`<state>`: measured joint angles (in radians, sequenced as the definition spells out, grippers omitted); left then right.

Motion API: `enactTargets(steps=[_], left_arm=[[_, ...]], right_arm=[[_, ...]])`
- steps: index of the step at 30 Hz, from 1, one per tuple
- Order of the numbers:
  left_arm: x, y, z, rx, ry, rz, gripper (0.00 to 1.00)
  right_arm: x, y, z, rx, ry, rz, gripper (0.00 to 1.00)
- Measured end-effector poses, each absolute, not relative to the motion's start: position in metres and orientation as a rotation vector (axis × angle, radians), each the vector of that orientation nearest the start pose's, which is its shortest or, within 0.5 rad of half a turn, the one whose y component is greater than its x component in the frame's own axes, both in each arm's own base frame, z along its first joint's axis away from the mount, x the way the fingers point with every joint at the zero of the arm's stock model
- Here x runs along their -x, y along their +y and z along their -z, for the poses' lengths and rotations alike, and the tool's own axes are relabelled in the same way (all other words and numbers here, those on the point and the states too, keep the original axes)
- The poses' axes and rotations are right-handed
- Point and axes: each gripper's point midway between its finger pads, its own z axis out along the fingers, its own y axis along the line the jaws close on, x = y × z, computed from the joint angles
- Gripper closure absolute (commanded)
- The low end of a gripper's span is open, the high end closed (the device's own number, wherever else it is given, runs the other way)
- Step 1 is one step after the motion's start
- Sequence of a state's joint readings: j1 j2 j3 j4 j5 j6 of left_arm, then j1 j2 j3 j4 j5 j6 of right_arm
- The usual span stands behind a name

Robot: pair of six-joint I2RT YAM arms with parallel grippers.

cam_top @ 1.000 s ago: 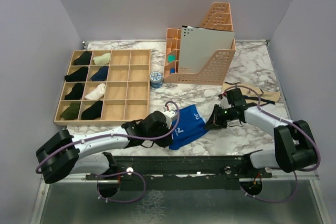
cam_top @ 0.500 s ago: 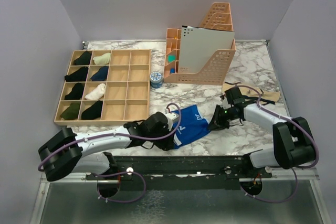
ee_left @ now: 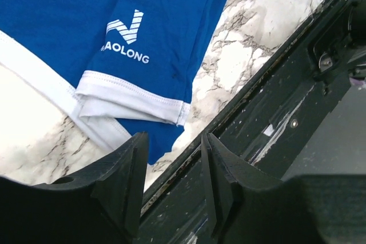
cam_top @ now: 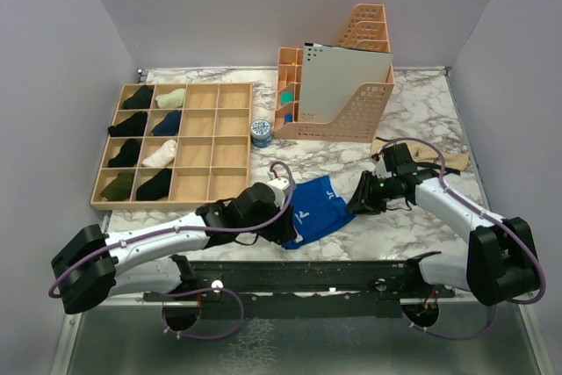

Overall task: Roll the underwear
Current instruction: Fold the underwear at the center of the board.

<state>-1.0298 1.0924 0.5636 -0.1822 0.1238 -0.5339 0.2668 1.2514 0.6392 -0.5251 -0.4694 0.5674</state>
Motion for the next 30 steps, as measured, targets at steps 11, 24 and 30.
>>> enactTargets(steps=[11, 24, 30], left_arm=[[-0.117, -0.289, -0.053, -0.585, 2.48, 0.912, 0.53], [-0.131, -0.3, -0.051, -0.48, 2.463, 0.913, 0.49], [-0.135, -0.3, -0.053, -0.389, 2.434, 0.94, 0.49]], right_arm=[[-0.2, 0.158, -0.053, -0.276, 2.809, -0.865, 0.55], [-0.206, 0.168, -0.055, -0.248, 2.782, -0.947, 0.55], [-0.2, 0.169, -0.05, -0.25, 2.795, -0.975, 0.55]])
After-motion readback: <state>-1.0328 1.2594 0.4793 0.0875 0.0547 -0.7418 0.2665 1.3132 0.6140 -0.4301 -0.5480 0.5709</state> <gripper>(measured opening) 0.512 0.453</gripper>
